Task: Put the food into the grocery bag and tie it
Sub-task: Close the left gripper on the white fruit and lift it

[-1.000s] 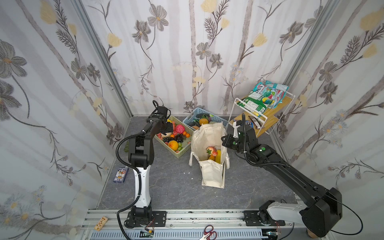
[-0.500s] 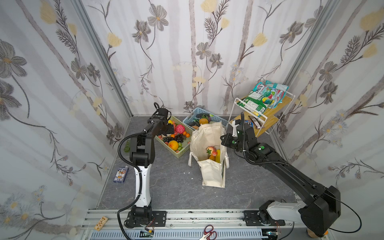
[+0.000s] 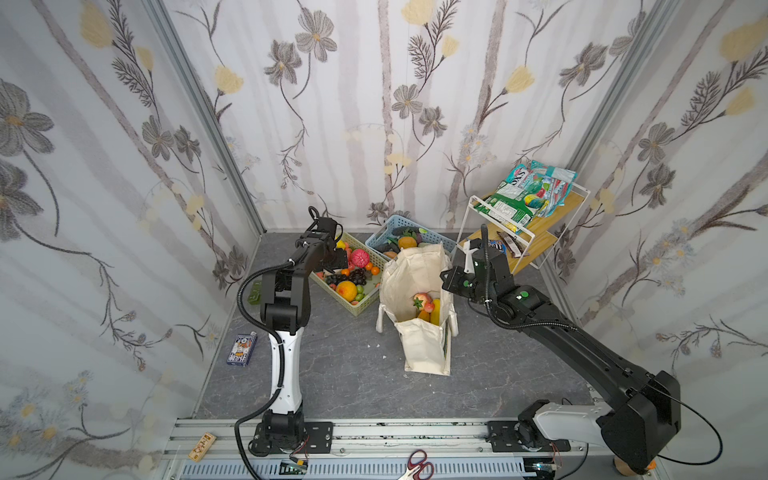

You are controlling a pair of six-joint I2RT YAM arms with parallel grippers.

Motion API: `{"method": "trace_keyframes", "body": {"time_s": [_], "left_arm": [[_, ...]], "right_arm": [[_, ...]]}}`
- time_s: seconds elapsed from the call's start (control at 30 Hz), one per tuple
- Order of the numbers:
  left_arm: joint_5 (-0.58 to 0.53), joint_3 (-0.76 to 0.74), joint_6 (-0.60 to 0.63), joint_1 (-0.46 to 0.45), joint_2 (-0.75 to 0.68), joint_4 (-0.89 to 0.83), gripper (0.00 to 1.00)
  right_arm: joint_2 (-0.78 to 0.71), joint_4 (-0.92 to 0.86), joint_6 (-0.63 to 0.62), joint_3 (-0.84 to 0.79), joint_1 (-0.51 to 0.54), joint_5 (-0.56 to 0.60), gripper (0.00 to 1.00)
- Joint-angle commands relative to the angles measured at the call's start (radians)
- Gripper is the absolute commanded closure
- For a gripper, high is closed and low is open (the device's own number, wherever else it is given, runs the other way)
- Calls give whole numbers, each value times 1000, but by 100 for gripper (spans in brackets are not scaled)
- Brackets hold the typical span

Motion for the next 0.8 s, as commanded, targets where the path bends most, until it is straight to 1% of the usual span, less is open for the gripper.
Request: {"method": "trace_keyframes", "body": {"time_s": [0.0,0.37,0.77], "left_arm": [[-15,-2,-10,1,-27,1,24],[-17,-49,7,1,-120,-13,24],[29,-158,-15,-4,-272,6,24]], "right_arm": [[-1,23,-8,5,1,0,99],[-1,43,-6,-5,4,-3,98],[7,57,-6,-2,6,-6,99]]}}
